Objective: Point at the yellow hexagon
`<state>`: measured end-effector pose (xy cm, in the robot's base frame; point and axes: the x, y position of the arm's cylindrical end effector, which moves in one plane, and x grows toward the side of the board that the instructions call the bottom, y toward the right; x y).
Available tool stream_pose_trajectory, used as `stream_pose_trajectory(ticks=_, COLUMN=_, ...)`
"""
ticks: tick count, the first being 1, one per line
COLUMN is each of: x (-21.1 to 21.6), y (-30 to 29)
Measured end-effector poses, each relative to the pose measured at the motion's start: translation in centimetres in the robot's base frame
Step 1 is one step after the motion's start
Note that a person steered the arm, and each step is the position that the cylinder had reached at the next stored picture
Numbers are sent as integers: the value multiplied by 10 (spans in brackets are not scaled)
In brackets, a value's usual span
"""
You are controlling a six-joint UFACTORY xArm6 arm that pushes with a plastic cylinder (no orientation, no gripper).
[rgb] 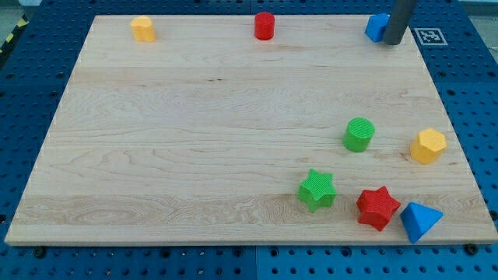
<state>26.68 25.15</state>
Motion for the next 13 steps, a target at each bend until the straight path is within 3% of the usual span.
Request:
stream_pose_trajectory(ticks=3, x=-6, y=0)
stream_pose_trajectory(ticks=6, x=95, y=-5)
stream_pose_trajectory(ticks=9, x=99, y=-5)
stream_pose_trajectory(ticks=11, x=150, y=32)
stream_pose_trajectory(ticks=13, x=227, y=45)
